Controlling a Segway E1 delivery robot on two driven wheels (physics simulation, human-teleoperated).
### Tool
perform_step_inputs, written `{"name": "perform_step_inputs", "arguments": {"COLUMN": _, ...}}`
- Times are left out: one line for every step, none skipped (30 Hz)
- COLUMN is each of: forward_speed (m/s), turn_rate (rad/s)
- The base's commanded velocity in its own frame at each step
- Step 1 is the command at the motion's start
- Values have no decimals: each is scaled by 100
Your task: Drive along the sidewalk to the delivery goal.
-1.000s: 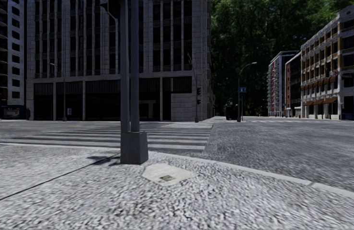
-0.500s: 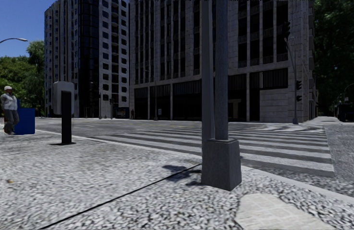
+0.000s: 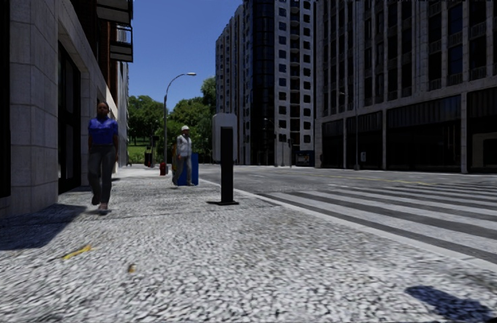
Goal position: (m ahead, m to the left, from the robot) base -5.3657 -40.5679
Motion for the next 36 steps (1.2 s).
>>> {"name": "perform_step_inputs", "arguments": {"forward_speed": 200, "turn_rate": 60}}
{"name": "perform_step_inputs", "arguments": {"forward_speed": 200, "turn_rate": 38}}
{"name": "perform_step_inputs", "arguments": {"forward_speed": 200, "turn_rate": 38}}
{"name": "perform_step_inputs", "arguments": {"forward_speed": 200, "turn_rate": 16}}
{"name": "perform_step_inputs", "arguments": {"forward_speed": 200, "turn_rate": 5}}
{"name": "perform_step_inputs", "arguments": {"forward_speed": 200, "turn_rate": 0}}
{"name": "perform_step_inputs", "arguments": {"forward_speed": 200, "turn_rate": 0}}
{"name": "perform_step_inputs", "arguments": {"forward_speed": 200, "turn_rate": 0}}
{"name": "perform_step_inputs", "arguments": {"forward_speed": 200, "turn_rate": -26}}
{"name": "perform_step_inputs", "arguments": {"forward_speed": 200, "turn_rate": -47}}
{"name": "perform_step_inputs", "arguments": {"forward_speed": 200, "turn_rate": -88}}
{"name": "perform_step_inputs", "arguments": {"forward_speed": 200, "turn_rate": -120}}
{"name": "perform_step_inputs", "arguments": {"forward_speed": 200, "turn_rate": -120}}
{"name": "perform_step_inputs", "arguments": {"forward_speed": 200, "turn_rate": -120}}
{"name": "perform_step_inputs", "arguments": {"forward_speed": 200, "turn_rate": -120}}
{"name": "perform_step_inputs", "arguments": {"forward_speed": 200, "turn_rate": -120}}
{"name": "perform_step_inputs", "arguments": {"forward_speed": 200, "turn_rate": -120}}
{"name": "perform_step_inputs", "arguments": {"forward_speed": 200, "turn_rate": -120}}
{"name": "perform_step_inputs", "arguments": {"forward_speed": 200, "turn_rate": -120}}
{"name": "perform_step_inputs", "arguments": {"forward_speed": 200, "turn_rate": -120}}
{"name": "perform_step_inputs", "arguments": {"forward_speed": 200, "turn_rate": -120}}
{"name": "perform_step_inputs", "arguments": {"forward_speed": 200, "turn_rate": -120}}
{"name": "perform_step_inputs", "arguments": {"forward_speed": 200, "turn_rate": -120}}
{"name": "perform_step_inputs", "arguments": {"forward_speed": 200, "turn_rate": -120}}
{"name": "perform_step_inputs", "arguments": {"forward_speed": 200, "turn_rate": -120}}
{"name": "perform_step_inputs", "arguments": {"forward_speed": 200, "turn_rate": -120}}
{"name": "perform_step_inputs", "arguments": {"forward_speed": 200, "turn_rate": -120}}
{"name": "perform_step_inputs", "arguments": {"forward_speed": 200, "turn_rate": -120}}
{"name": "perform_step_inputs", "arguments": {"forward_speed": 200, "turn_rate": -120}}
{"name": "perform_step_inputs", "arguments": {"forward_speed": 200, "turn_rate": -120}}
{"name": "perform_step_inputs", "arguments": {"forward_speed": 200, "turn_rate": -120}}
{"name": "perform_step_inputs", "arguments": {"forward_speed": 200, "turn_rate": -120}}
{"name": "perform_step_inputs", "arguments": {"forward_speed": 200, "turn_rate": -120}}
{"name": "perform_step_inputs", "arguments": {"forward_speed": 200, "turn_rate": -120}}
{"name": "perform_step_inputs", "arguments": {"forward_speed": 200, "turn_rate": -120}}
{"name": "perform_step_inputs", "arguments": {"forward_speed": 200, "turn_rate": -120}}
